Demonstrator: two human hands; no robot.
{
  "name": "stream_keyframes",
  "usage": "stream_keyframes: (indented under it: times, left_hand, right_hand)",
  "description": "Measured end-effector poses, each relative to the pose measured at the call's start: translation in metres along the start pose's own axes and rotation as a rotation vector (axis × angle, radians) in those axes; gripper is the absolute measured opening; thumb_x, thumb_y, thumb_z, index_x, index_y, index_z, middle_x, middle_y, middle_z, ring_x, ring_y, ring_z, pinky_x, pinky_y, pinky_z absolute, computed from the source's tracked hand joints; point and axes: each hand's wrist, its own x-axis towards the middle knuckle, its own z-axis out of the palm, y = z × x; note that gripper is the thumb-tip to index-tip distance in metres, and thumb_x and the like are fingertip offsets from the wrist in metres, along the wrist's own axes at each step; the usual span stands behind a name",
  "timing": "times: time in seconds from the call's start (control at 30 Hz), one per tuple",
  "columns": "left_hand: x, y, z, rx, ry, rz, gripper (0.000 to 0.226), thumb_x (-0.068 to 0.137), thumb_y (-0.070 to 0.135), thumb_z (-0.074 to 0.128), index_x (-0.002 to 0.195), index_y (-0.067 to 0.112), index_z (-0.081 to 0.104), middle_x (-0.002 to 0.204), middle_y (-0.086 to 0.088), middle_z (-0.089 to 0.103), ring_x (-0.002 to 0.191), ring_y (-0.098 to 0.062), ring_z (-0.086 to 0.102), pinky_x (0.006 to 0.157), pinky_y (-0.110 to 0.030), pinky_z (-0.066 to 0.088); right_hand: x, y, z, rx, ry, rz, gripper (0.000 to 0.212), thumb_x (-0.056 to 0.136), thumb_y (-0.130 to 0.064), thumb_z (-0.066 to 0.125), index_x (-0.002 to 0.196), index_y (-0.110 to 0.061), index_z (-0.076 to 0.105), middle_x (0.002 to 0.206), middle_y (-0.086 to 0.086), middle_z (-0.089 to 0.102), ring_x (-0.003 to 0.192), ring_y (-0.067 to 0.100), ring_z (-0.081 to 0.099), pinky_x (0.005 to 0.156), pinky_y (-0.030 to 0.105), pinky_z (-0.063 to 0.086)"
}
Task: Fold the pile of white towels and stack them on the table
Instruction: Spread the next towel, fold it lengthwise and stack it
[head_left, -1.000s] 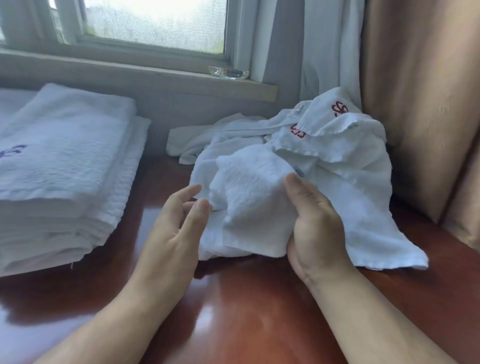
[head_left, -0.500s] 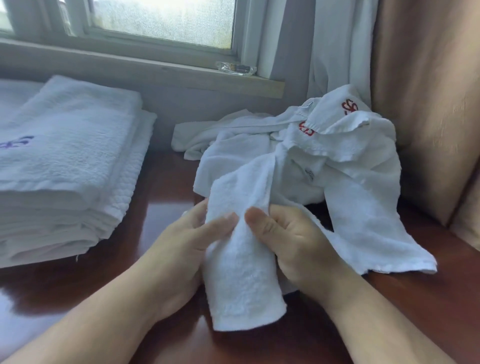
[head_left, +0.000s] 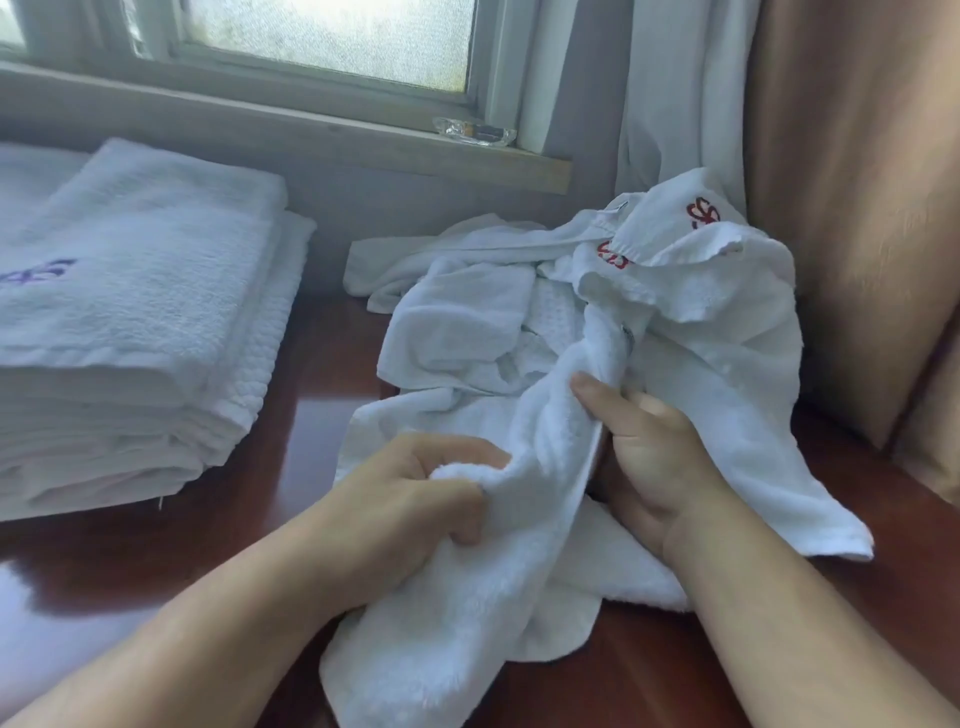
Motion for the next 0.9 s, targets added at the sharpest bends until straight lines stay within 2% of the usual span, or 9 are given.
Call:
stream_keyframes:
  times: [0.17,0.23,0.33,0.4,0.5,0.6,0.7,0.77,0.9]
  left_hand:
    - [0.007,-0.007,-0.002,-0.186,0.163,0.018,0.039,0.065,0.053,0.062,0.091,0.03,0.079,0.095,0.008,0.076,0.088,-0.005,0.07,0.076,-0.015,0.053]
    - [0.01,-0.011,0.0,-0.247,0.219,-0.016,0.051,0.065,0.069,0.065,0.101,0.035,0.077,0.11,0.005,0.075,0.097,-0.01,0.071,0.088,-0.027,0.055]
    - [0.009,-0.008,0.002,-0.035,0.161,-0.081,0.078,0.064,0.072,0.072,0.136,0.054,0.049,0.119,0.018,0.07,0.096,-0.001,0.071,0.077,-0.021,0.056]
    - [0.008,-0.008,0.003,0.07,0.181,-0.113,0.094,0.065,0.059,0.08,0.146,0.055,0.031,0.121,0.02,0.067,0.096,-0.002,0.071,0.084,-0.025,0.056]
    - [0.011,-0.006,0.008,0.089,0.189,-0.084,0.071,0.076,0.046,0.076,0.138,0.055,0.042,0.112,0.022,0.07,0.092,-0.004,0.072,0.087,-0.03,0.056]
    - [0.025,0.008,0.004,-0.145,0.196,-0.112,0.02,0.083,0.059,0.066,0.097,0.048,0.075,0.097,0.017,0.075,0.089,-0.001,0.071,0.089,-0.027,0.052]
    - [0.047,0.023,-0.002,-0.096,0.067,-0.098,0.03,0.087,0.067,0.062,0.102,0.045,0.077,0.101,0.021,0.075,0.097,0.005,0.069,0.09,-0.016,0.053]
    - [0.065,0.018,-0.003,0.103,0.145,-0.213,0.051,0.074,0.057,0.079,0.12,0.039,0.068,0.107,0.01,0.075,0.097,-0.007,0.072,0.09,-0.028,0.057]
    - [0.072,0.003,0.01,0.139,0.303,-0.136,0.028,0.08,0.012,0.068,0.106,0.021,0.067,0.078,0.008,0.069,0.064,-0.007,0.065,0.056,-0.017,0.052]
  right_hand:
    - [-0.004,-0.005,-0.003,0.047,-0.127,-0.092,0.025,0.101,-0.021,0.056,0.118,-0.01,0.071,0.117,0.019,0.072,0.108,0.036,0.071,0.091,0.051,0.058]
    - [-0.006,-0.007,-0.003,0.043,-0.187,-0.088,0.025,0.1,-0.02,0.057,0.116,-0.008,0.072,0.118,0.02,0.072,0.109,0.037,0.07,0.089,0.048,0.059]
    - [-0.008,-0.005,-0.002,-0.096,-0.221,-0.06,0.023,0.099,-0.018,0.058,0.113,-0.006,0.072,0.111,0.02,0.074,0.102,0.036,0.073,0.076,0.037,0.061]
    - [-0.008,-0.004,-0.001,-0.178,-0.178,-0.089,0.02,0.1,-0.019,0.059,0.105,-0.009,0.076,0.107,0.018,0.076,0.099,0.034,0.074,0.074,0.038,0.062]
    - [-0.005,-0.004,0.0,-0.303,-0.079,-0.171,0.029,0.101,-0.038,0.056,0.099,-0.02,0.079,0.102,0.009,0.078,0.098,0.027,0.075,0.085,0.043,0.061]
    - [-0.003,-0.002,0.0,-0.285,-0.086,-0.147,0.055,0.097,-0.064,0.042,0.107,-0.025,0.079,0.108,0.008,0.077,0.103,0.024,0.073,0.095,0.047,0.056]
    - [0.002,0.002,-0.003,-0.2,-0.164,-0.034,0.087,0.087,-0.08,0.023,0.119,-0.018,0.075,0.12,0.018,0.072,0.114,0.039,0.067,0.103,0.058,0.048]
    - [0.01,0.005,-0.008,-0.15,-0.098,-0.042,0.09,0.093,-0.078,0.016,0.119,-0.014,0.075,0.118,0.02,0.071,0.115,0.044,0.064,0.105,0.055,0.044]
    - [0.027,0.007,-0.017,-0.126,0.006,-0.101,0.079,0.1,-0.068,0.009,0.129,-0.022,0.068,0.121,0.002,0.074,0.122,0.014,0.063,0.111,0.038,0.035]
